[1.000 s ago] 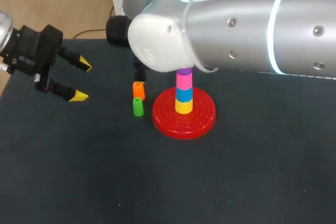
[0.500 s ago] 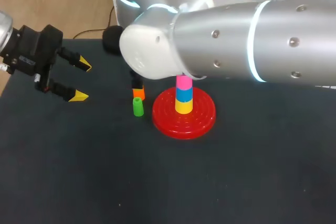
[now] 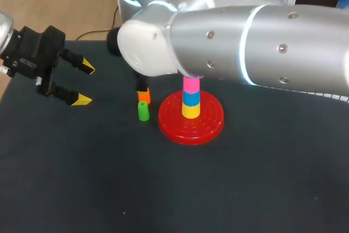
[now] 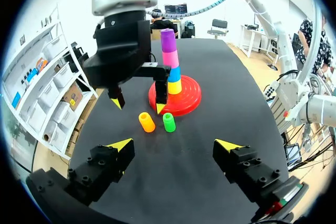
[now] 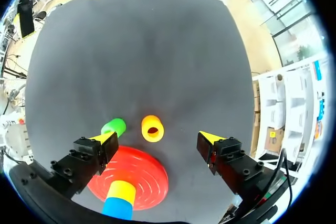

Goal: Pick up and stack the cylinders on the red base in this order: pink,purple,orange,green

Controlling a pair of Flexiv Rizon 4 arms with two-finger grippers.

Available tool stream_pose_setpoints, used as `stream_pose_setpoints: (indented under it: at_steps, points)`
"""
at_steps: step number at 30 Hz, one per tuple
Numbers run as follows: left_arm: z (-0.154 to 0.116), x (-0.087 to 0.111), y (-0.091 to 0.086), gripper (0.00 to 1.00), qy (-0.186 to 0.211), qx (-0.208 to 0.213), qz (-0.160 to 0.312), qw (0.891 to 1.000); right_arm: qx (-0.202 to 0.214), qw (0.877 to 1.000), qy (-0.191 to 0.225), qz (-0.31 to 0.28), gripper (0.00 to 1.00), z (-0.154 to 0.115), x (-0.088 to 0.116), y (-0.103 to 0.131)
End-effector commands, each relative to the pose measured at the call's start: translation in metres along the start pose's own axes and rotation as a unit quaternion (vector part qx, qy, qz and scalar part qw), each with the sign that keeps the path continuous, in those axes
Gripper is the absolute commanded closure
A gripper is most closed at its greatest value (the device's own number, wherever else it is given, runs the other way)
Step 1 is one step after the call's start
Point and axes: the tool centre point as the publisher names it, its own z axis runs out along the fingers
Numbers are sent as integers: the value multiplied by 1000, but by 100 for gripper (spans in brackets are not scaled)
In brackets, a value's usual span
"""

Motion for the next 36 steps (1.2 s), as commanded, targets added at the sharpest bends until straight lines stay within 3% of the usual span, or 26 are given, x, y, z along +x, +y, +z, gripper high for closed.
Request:
stream_pose_setpoints:
  at_steps: [1,36]
  points:
    - [0,1,0,0,0,-1,0,1000,-6,1000,4,-1,0,5,-3,-2]
    - [0,1,0,0,0,-1,0,1000,-6,1000,12,8,0,31,11,7]
